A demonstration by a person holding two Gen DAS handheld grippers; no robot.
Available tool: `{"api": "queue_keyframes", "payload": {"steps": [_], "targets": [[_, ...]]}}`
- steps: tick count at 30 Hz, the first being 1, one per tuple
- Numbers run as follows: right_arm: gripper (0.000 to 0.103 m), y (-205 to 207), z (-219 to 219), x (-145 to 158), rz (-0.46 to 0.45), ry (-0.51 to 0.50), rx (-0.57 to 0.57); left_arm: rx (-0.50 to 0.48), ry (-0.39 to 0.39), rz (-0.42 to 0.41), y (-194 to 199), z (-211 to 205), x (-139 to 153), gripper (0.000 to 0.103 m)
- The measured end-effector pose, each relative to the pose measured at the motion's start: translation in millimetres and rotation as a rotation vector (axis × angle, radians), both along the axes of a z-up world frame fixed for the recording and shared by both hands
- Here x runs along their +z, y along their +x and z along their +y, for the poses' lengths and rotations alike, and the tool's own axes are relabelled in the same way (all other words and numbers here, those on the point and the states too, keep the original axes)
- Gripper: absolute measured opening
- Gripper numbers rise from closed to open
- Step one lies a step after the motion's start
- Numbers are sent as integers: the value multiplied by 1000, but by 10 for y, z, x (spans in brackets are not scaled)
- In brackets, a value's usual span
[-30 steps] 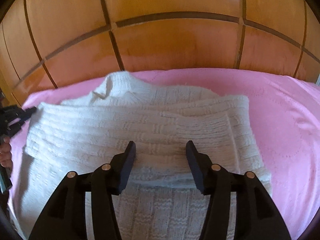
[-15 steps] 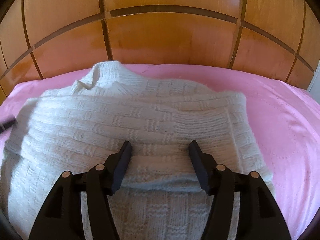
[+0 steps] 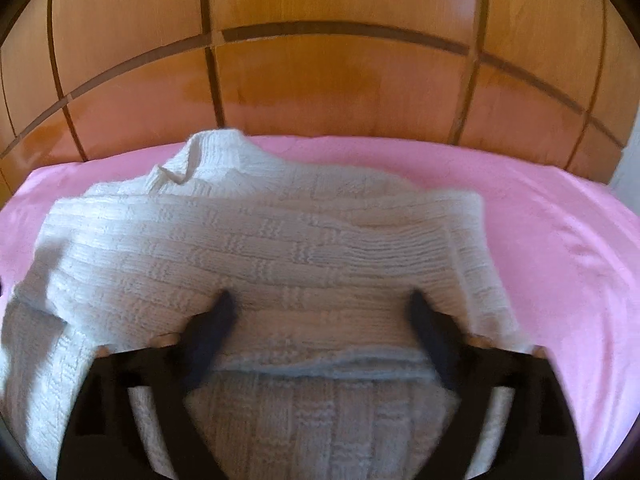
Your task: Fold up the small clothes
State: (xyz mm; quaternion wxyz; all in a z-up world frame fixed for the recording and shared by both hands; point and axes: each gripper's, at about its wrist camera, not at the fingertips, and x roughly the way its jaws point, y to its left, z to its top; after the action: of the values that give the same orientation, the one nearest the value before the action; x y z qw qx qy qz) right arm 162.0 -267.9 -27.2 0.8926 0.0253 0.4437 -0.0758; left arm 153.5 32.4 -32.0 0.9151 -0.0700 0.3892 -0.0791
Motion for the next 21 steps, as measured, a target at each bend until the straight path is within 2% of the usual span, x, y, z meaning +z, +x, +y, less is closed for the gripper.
{"api": "queue_keyframes", "payload": {"steps": [7, 15, 21], "targets": [[99, -289, -25, 113, -1, 27, -14, -1, 7, 4, -271, 83, -28, 71], [100, -635, -97, 35, 80, 46, -33, 1, 1, 38, -522, 169, -163, 71], [100, -970, -226, 56, 99, 76, -49, 7, 9, 73, -682, 272, -286, 71]]}}
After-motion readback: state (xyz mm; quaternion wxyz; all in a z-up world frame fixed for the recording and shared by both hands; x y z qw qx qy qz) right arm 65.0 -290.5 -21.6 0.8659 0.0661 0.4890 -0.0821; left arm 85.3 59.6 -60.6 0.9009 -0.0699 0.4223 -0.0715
